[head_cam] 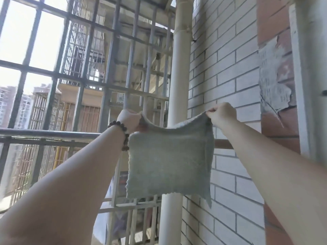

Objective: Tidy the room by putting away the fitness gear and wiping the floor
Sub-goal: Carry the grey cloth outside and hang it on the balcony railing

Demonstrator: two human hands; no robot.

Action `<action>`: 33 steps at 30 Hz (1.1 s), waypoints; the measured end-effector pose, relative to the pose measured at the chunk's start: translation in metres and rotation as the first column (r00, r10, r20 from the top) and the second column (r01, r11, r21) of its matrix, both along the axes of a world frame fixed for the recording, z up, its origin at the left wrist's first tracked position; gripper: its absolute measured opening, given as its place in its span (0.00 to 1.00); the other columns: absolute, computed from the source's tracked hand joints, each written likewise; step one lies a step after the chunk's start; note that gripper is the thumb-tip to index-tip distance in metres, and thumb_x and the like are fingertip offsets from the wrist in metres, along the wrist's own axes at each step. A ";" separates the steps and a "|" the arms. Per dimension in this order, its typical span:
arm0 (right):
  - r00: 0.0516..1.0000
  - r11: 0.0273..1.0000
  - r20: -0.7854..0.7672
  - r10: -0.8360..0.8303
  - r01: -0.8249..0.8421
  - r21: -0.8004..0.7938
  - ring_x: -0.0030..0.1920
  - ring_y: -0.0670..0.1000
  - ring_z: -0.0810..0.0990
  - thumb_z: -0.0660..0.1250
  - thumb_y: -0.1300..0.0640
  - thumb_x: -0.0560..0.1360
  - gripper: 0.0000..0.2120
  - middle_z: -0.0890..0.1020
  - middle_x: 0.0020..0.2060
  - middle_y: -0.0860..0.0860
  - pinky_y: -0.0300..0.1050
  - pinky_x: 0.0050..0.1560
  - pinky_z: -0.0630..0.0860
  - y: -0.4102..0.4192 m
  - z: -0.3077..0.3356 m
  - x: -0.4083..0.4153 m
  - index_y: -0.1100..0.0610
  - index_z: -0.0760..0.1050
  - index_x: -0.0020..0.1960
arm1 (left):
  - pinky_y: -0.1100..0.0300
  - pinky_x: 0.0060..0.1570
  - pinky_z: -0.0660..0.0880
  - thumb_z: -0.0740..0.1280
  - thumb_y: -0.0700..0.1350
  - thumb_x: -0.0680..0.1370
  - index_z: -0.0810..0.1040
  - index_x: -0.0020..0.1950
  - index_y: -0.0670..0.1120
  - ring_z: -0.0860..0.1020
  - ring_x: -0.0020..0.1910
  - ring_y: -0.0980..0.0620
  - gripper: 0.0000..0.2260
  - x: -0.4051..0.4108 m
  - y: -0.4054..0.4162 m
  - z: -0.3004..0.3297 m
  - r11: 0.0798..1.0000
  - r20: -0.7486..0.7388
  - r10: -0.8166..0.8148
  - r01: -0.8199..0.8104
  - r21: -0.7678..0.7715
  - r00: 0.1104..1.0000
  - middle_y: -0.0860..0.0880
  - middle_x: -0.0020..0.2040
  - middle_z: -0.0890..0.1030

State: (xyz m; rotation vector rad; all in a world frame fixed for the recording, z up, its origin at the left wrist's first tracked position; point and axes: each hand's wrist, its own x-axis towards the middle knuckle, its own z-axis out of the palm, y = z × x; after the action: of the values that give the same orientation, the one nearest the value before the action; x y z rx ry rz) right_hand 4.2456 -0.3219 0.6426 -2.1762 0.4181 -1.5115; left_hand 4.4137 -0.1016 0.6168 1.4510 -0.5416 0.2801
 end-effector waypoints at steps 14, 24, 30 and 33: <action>0.918 0.954 -0.397 -0.006 -0.114 -0.278 0.39 0.45 0.77 0.72 0.56 0.72 0.01 0.82 0.37 0.47 0.39 0.38 0.69 -0.002 -0.021 -0.018 0.52 0.82 0.42 | 0.58 0.48 0.80 0.70 0.40 0.75 0.85 0.45 0.43 0.83 0.44 0.51 0.04 -0.027 0.015 -0.013 0.950 0.415 0.098 -0.209 0.232 0.905 0.48 0.41 0.85; 0.910 0.902 -0.407 -0.084 -0.104 -0.419 0.41 0.48 0.79 0.74 0.58 0.70 0.02 0.80 0.34 0.45 0.40 0.39 0.70 -0.015 -0.032 -0.028 0.53 0.82 0.39 | 0.62 0.51 0.76 0.73 0.43 0.73 0.86 0.42 0.51 0.80 0.45 0.58 0.04 -0.032 -0.012 -0.028 0.796 0.630 -0.022 -0.368 0.481 0.776 0.54 0.44 0.84; 0.944 0.919 -0.218 -0.248 0.158 -0.361 0.39 0.52 0.79 0.71 0.63 0.72 0.04 0.83 0.38 0.53 0.42 0.42 0.74 -0.034 -0.028 -0.025 0.56 0.82 0.40 | 0.55 0.52 0.78 0.71 0.43 0.75 0.84 0.43 0.50 0.81 0.44 0.54 0.03 -0.029 -0.015 -0.029 0.791 0.668 -0.008 -0.404 0.459 0.744 0.51 0.44 0.84; 0.922 0.913 -0.268 -0.278 0.167 -0.373 0.42 0.55 0.80 0.70 0.63 0.74 0.04 0.84 0.41 0.55 0.43 0.45 0.75 -0.034 -0.026 -0.027 0.57 0.83 0.43 | 0.54 0.53 0.78 0.71 0.44 0.75 0.85 0.43 0.49 0.81 0.45 0.53 0.03 -0.028 -0.014 -0.028 0.792 0.675 -0.020 -0.401 0.461 0.737 0.51 0.44 0.84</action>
State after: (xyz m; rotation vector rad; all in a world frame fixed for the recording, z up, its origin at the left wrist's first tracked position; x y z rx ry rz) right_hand 4.2186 -0.3561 0.6163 -2.7488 0.5626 -1.4375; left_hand 4.3855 -0.1156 0.5886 2.0251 -1.1189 0.8887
